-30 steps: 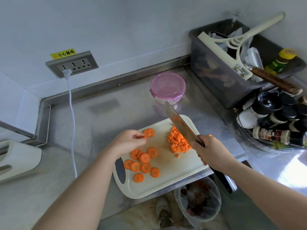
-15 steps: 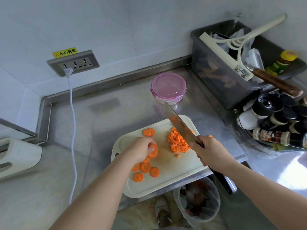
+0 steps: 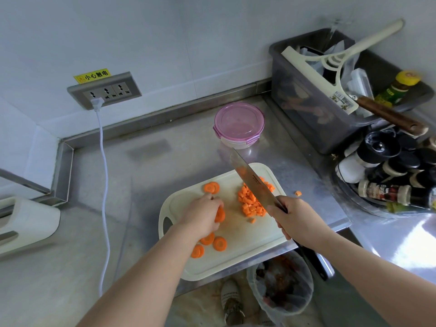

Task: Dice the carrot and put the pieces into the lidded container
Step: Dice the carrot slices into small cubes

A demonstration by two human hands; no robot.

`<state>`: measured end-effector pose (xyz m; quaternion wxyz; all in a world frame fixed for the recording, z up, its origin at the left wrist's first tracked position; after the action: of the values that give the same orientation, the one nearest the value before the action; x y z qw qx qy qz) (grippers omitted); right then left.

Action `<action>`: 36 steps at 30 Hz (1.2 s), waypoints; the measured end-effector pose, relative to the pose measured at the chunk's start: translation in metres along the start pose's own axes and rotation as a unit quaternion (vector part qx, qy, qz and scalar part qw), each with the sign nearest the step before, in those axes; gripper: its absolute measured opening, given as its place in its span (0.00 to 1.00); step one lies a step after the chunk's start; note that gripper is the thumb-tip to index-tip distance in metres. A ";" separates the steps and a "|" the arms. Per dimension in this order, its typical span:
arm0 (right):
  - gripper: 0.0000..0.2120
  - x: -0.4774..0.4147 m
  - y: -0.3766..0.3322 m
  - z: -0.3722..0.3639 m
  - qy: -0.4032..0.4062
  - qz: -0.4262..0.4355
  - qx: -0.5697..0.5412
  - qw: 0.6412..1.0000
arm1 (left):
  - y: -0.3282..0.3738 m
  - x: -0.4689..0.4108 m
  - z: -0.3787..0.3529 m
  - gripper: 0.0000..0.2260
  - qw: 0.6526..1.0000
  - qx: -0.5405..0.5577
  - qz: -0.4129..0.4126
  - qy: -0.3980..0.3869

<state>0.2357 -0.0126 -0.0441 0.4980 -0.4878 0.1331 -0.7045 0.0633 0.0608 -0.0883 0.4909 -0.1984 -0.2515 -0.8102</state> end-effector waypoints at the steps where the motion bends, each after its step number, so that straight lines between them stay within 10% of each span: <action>1: 0.12 0.001 0.000 -0.003 -0.002 -0.002 -0.002 1.000 | 0.001 0.000 0.000 0.17 1.000 0.000 0.005 0.002; 25: 0.06 0.011 0.030 -0.054 0.001 -0.004 0.070 0.998 | 0.026 0.019 -0.014 0.29 0.981 0.126 0.065 0.132; 36: 0.07 0.017 0.028 -0.065 -0.020 0.014 0.094 0.995 | 0.008 0.020 -0.021 0.13 0.926 0.328 0.139 0.124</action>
<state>0.1976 -0.0592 -0.0854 0.5545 -0.4509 0.0629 -0.6966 0.0605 0.0311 -0.0921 0.6631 0.0425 -0.4105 -0.6244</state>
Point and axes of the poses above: each hand's wrist, its own x-axis away from the middle knuckle, its own z-axis out of the back of the hand, y = z × x, the point moved 10 cm from there along -x, towards the middle knuckle, and after that the axes turned 8 degrees about -y, right-handed, at the moved point
